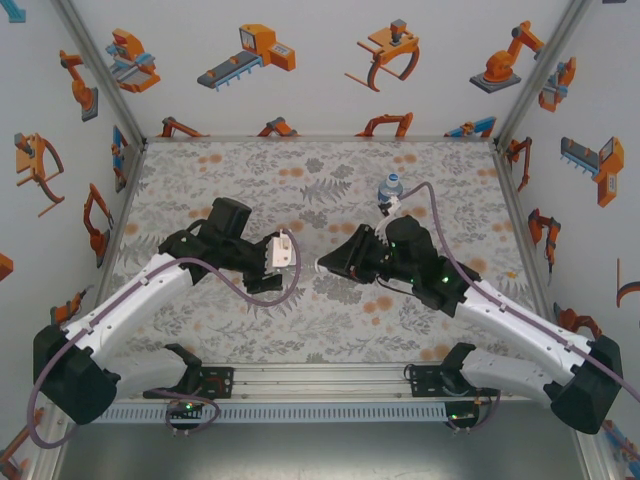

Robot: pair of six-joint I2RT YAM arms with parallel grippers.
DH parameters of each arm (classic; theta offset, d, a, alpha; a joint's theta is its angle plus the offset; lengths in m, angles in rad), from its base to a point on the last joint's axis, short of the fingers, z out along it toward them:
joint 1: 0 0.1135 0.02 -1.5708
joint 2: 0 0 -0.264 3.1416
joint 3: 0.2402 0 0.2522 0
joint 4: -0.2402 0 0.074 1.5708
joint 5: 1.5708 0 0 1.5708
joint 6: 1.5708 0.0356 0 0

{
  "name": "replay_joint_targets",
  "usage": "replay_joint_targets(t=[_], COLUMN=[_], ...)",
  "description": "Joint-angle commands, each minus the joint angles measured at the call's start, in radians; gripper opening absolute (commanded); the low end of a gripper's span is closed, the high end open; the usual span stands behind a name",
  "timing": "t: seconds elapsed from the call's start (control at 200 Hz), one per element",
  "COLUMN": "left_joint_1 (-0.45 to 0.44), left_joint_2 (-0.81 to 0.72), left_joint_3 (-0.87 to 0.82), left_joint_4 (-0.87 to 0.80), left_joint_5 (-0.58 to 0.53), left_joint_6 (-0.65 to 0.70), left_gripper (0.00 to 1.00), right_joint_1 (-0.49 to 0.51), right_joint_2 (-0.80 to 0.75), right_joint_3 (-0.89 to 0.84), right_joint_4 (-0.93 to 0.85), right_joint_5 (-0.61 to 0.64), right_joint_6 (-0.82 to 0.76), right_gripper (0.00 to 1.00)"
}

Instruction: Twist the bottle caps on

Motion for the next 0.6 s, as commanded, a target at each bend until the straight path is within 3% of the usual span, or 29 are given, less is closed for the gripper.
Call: replay_joint_targets(t=[0.0, 0.03, 0.125, 0.19, 0.27, 0.491, 0.596], left_joint_1=[-0.02, -0.02, -0.02, -0.02, -0.02, -0.02, -0.02], left_joint_2=[-0.015, -0.015, -0.015, -0.014, -0.012, -0.015, -0.014], left_joint_3=[0.015, 0.015, 0.015, 0.016, 0.016, 0.023, 0.027], left_joint_4=[0.134, 0.134, 0.131, 0.125, 0.123, 0.105, 0.093], left_joint_5=[0.09, 0.089, 0.09, 0.09, 0.09, 0.102, 0.131], left_joint_6=[-0.029, -0.029, -0.026, -0.022, -0.017, -0.003, 0.006], left_gripper=[0.0, 0.0, 0.0, 0.0, 0.0, 0.0, 0.0], right_joint_1=[0.008, 0.006, 0.006, 0.005, 0.004, 0.003, 0.003], right_joint_2=[0.009, 0.012, 0.014, 0.002, -0.024, -0.112, -0.148], right_joint_3=[-0.01, 0.002, 0.056, 0.096, 0.146, 0.234, 0.225], right_joint_4=[-0.055, -0.059, -0.083, -0.103, -0.135, -0.171, -0.145], right_joint_5=[0.009, 0.009, 0.012, 0.024, 0.045, 0.027, -0.102], right_joint_6=[0.085, 0.062, -0.072, -0.188, -0.348, -0.897, -1.191], right_gripper=[0.0, 0.01, 0.32, 0.48, 0.6, 0.62, 0.6])
